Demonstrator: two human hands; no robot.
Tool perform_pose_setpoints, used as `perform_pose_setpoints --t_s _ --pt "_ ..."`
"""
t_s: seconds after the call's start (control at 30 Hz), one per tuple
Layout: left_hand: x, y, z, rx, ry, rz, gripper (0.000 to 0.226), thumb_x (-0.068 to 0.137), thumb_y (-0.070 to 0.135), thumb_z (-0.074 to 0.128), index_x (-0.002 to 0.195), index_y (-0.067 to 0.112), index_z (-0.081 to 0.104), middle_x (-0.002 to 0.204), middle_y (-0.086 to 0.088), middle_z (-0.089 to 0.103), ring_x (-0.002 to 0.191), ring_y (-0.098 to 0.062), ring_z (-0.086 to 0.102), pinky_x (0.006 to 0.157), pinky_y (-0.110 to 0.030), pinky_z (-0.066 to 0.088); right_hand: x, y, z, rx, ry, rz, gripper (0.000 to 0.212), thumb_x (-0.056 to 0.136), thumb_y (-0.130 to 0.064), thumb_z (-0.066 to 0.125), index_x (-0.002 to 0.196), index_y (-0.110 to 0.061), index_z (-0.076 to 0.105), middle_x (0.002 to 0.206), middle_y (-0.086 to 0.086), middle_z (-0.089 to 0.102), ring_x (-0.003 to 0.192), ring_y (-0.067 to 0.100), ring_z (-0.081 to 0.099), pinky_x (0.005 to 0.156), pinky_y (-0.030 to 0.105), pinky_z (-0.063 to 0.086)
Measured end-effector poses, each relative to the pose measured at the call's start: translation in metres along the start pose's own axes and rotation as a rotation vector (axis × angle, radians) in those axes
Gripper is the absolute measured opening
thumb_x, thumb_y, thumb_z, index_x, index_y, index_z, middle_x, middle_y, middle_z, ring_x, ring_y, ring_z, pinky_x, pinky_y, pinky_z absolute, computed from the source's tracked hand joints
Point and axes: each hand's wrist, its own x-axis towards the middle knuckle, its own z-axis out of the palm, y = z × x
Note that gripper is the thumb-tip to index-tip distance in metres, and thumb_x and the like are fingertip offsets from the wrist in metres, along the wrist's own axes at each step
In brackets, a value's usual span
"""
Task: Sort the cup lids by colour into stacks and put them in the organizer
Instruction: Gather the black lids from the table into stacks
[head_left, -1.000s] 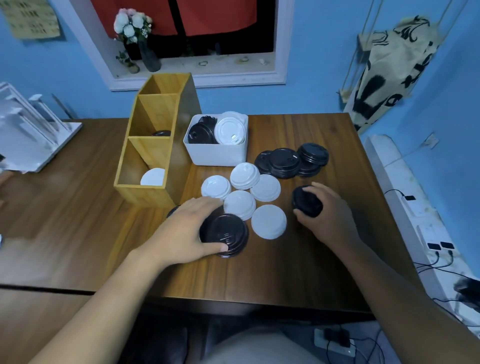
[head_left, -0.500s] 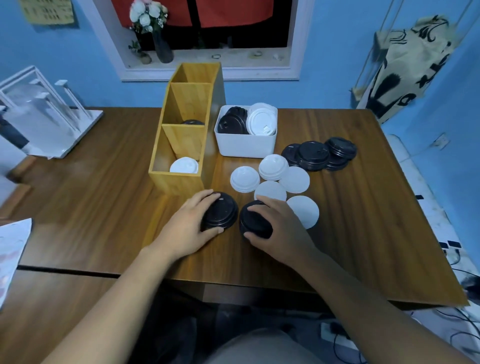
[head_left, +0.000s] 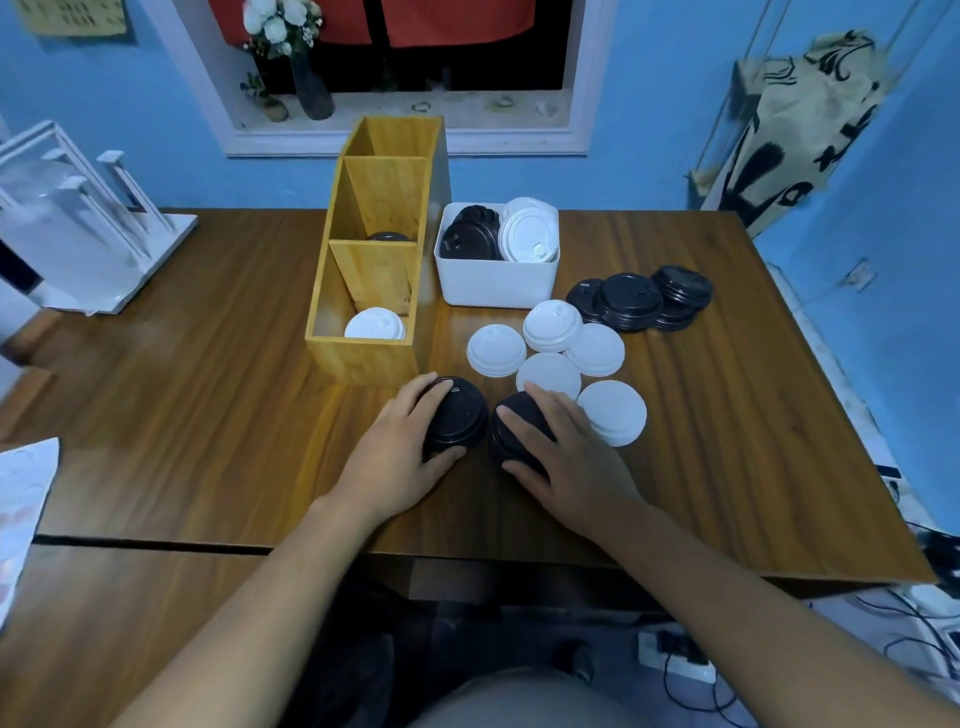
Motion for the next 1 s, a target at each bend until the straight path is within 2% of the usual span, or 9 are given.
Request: perform_pose_setpoints --t_s 0.17,0.3,0.4,0.47,0.53,0.6,0.7,0.83,1.0 --pt "0.003 0.005 -0.003 0.013 -0.018 -0.031 0.083 0.09 0.041 0.075 0.158 0.024 0.031 0.165 0.006 0.026 0.146 -0.021 0.039 0.113 -0.04 0.045 0.0 0.0 -0.01 0.088 -0.053 0.037 0.066 0.096 -0.06 0.048 0.154 -0.032 0.033 0.164 0.003 0.019 0.148 0.026 0.025 0.115 0.048 0.036" --pt "0.003 0.012 -0.006 0.036 -0.053 -0.059 0.092 0.087 0.04 0.077 0.161 0.026 0.024 0.17 0.007 0.016 0.152 -0.019 0.028 0.117 -0.037 0.039 0.0 0.002 -0.024 0.213 -0.047 0.091 0.067 0.093 -0.061 0.053 0.152 -0.037 0.03 0.165 -0.008 0.015 0.15 0.016 0.02 0.111 0.035 0.032" --pt "0.004 0.018 -0.011 0.048 -0.059 -0.047 0.091 0.086 0.031 0.077 0.16 0.023 0.025 0.17 0.007 0.016 0.155 -0.016 0.021 0.121 -0.035 0.033 -0.001 0.024 -0.041 0.343 0.048 0.161 0.051 0.098 -0.051 0.052 0.145 -0.031 0.044 0.158 -0.01 0.033 0.144 0.005 0.03 0.111 0.026 0.031" --pt "0.005 0.022 -0.013 0.037 -0.059 -0.042 0.085 0.087 0.027 0.075 0.159 0.022 0.03 0.169 0.007 0.019 0.155 -0.014 0.019 0.122 -0.033 0.028 0.001 0.057 -0.051 0.368 0.137 0.237 0.042 0.101 -0.041 0.049 0.14 -0.025 0.052 0.149 -0.006 0.047 0.138 0.006 0.038 0.113 0.031 0.034" --pt "0.007 0.025 -0.015 0.024 -0.063 -0.044 0.076 0.09 0.025 0.07 0.157 0.023 0.034 0.168 0.007 0.023 0.155 -0.013 0.019 0.122 -0.031 0.024 0.006 0.096 -0.061 0.294 0.167 0.313 0.039 0.102 -0.03 0.05 0.14 -0.021 0.052 0.144 -0.003 0.051 0.134 0.009 0.04 0.113 0.036 0.036" --pt "0.01 0.027 -0.014 0.011 -0.058 -0.056 0.065 0.095 0.023 0.064 0.154 0.023 0.038 0.166 0.008 0.028 0.154 -0.011 0.02 0.122 -0.03 0.022 0.015 0.133 -0.068 0.177 0.143 0.385 0.045 0.099 -0.026 0.056 0.143 -0.022 0.049 0.146 -0.002 0.05 0.136 0.012 0.037 0.112 0.032 0.033" --pt "0.019 0.033 -0.012 -0.002 -0.041 -0.084 0.054 0.096 0.026 0.05 0.15 0.02 0.043 0.162 0.004 0.035 0.153 -0.014 0.024 0.123 -0.033 0.023 0.039 0.168 -0.072 0.001 0.108 0.409 0.06 0.095 -0.042 0.061 0.148 -0.023 0.043 0.15 0.002 0.047 0.139 0.023 0.036 0.106 0.04 0.04" --pt "0.042 0.047 -0.008 0.036 -0.022 -0.087 0.059 0.091 0.037 0.035 0.145 0.016 0.05 0.158 -0.001 0.042 0.151 -0.018 0.028 0.124 -0.034 0.022 0.077 0.181 -0.062 -0.184 0.014 0.427 0.074 0.088 -0.066 0.055 0.148 -0.025 0.04 0.152 0.009 0.045 0.137 0.035 0.04 0.105 0.052 0.042" --pt "0.073 0.072 -0.01 0.063 0.01 -0.083 0.063 0.087 0.039 0.033 0.139 0.01 0.055 0.15 -0.007 0.05 0.148 -0.023 0.032 0.121 -0.022 0.015 0.093 0.186 -0.05 -0.169 0.102 0.378 0.069 0.084 -0.068 0.058 0.136 -0.023 0.051 0.136 0.003 0.061 0.123 0.03 0.054 0.102 0.05 0.045"
